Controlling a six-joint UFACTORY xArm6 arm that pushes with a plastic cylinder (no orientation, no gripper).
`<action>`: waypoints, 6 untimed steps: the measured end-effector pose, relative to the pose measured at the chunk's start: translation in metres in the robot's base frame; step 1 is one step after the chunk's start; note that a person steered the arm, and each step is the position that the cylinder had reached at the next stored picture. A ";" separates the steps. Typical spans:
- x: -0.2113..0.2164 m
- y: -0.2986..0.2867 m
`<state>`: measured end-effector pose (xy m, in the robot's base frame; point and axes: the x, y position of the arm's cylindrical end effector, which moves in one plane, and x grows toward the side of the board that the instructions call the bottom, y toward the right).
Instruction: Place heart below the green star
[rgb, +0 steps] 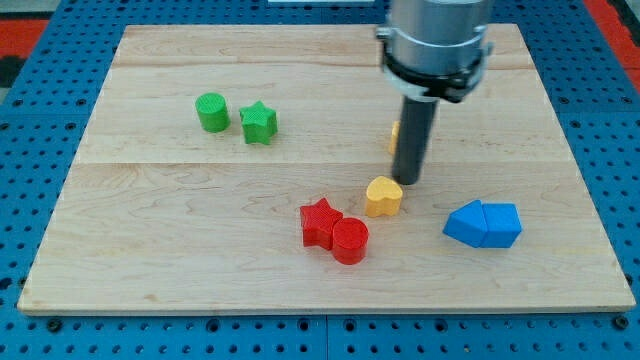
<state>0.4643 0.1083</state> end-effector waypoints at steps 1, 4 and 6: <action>0.006 0.032; 0.046 -0.140; 0.046 -0.246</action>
